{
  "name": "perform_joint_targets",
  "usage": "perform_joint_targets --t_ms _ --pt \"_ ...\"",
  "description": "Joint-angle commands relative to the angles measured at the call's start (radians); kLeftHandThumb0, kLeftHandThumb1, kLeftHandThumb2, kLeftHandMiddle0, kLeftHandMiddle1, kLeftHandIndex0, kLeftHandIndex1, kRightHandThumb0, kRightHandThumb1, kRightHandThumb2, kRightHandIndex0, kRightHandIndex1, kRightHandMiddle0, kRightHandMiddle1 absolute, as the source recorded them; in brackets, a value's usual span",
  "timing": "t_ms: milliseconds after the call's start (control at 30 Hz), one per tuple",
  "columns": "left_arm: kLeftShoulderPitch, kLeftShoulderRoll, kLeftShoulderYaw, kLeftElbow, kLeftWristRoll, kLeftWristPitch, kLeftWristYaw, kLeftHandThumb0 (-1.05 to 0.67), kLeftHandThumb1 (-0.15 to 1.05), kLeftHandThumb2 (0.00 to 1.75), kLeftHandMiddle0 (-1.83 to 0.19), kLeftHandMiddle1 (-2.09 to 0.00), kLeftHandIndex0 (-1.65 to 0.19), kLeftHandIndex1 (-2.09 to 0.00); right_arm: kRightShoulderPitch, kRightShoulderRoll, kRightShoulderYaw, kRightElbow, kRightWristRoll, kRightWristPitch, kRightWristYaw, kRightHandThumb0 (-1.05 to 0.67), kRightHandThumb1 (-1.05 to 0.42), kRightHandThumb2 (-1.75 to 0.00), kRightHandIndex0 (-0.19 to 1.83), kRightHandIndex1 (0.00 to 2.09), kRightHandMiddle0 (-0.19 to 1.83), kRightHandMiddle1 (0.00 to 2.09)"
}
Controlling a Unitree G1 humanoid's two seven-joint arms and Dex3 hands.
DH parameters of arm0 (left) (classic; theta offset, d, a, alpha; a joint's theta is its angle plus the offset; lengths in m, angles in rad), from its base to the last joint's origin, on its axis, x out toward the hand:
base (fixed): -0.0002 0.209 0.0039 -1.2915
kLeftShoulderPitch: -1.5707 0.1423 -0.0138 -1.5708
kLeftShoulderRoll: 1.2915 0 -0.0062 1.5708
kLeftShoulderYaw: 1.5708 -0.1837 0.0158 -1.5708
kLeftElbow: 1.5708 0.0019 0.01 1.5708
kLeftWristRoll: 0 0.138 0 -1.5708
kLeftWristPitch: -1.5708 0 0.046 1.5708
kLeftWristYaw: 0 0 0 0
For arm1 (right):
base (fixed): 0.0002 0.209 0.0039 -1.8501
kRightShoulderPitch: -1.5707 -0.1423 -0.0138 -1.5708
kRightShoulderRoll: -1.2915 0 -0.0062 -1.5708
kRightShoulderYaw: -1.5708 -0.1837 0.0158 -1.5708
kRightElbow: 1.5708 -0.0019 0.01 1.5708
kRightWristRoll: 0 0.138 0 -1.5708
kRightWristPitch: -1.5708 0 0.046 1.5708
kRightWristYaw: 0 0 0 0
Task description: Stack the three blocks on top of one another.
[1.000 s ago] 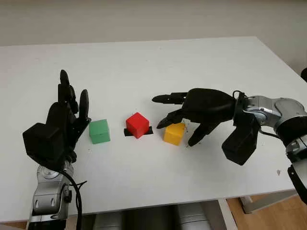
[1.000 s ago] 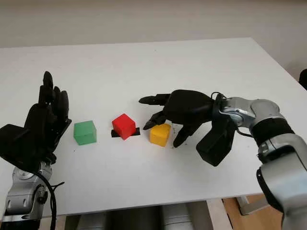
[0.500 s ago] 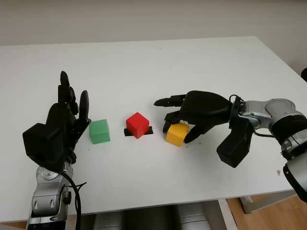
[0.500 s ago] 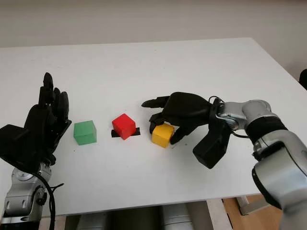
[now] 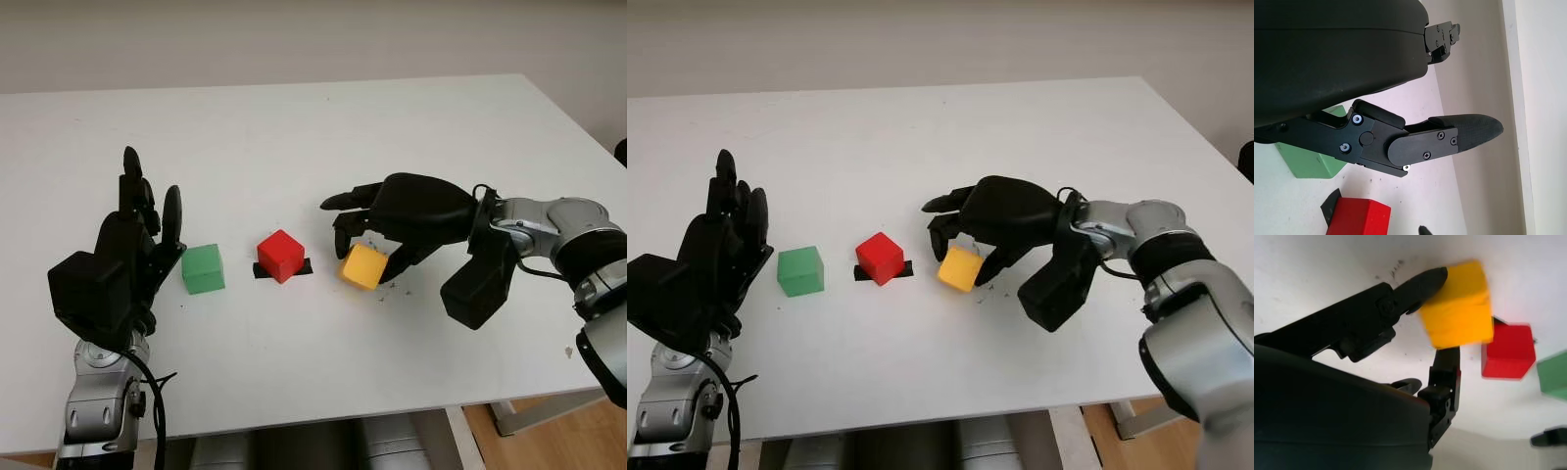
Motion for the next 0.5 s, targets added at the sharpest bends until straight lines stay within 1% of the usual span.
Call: perform_joint_targets --t_ms 0,67,133,200,333,467 --pt "-0.001 0.001 -0.001 -0.013 0.002 -0.001 0.002 -0.74 1.05 0.59 0.19 0.00 0.19 -0.01 0.007 0.024 -0.067 0.018 0.127 0.016 0.146 -0.42 -0.91 -0.06 0.38 0.06 0.46 1.39" --pt "-0.002 0.000 0.000 -0.011 -0.001 -0.002 0.000 -0.73 1.05 0.59 0.19 0.00 0.19 0.00 0.019 0.034 -0.111 0.004 0.231 0.051 0.284 -0.42 -0.92 -0.06 0.36 0.05 0.42 1.41" --pt "-0.003 0.001 -0.001 -0.010 0.000 0.003 0.000 -0.74 1.05 0.59 0.19 0.00 0.19 0.00 0.034 0.058 -0.173 -0.008 0.360 0.117 0.443 -0.42 -0.92 -0.05 0.36 0.05 0.42 1.43" --pt "-0.002 0.002 -0.001 -0.007 -0.001 0.000 -0.003 -0.74 1.05 0.59 0.19 0.00 0.19 0.00 0.046 0.076 -0.223 -0.029 0.457 0.189 0.569 -0.42 -0.92 -0.05 0.36 0.05 0.43 1.43" --pt "-0.001 0.000 -0.002 -0.011 -0.001 0.003 -0.002 -0.74 1.05 0.59 0.19 0.00 0.19 0.00 0.059 0.084 -0.272 -0.082 0.529 0.277 0.686 -0.44 -0.92 -0.06 0.34 0.05 0.43 1.44" --pt "0.000 -0.002 -0.001 -0.010 -0.003 -0.003 -0.002 -0.73 1.05 0.59 0.19 0.00 0.19 0.00 0.063 0.089 -0.299 -0.103 0.549 0.306 0.726 -0.45 -0.93 -0.06 0.33 0.04 0.42 1.45"
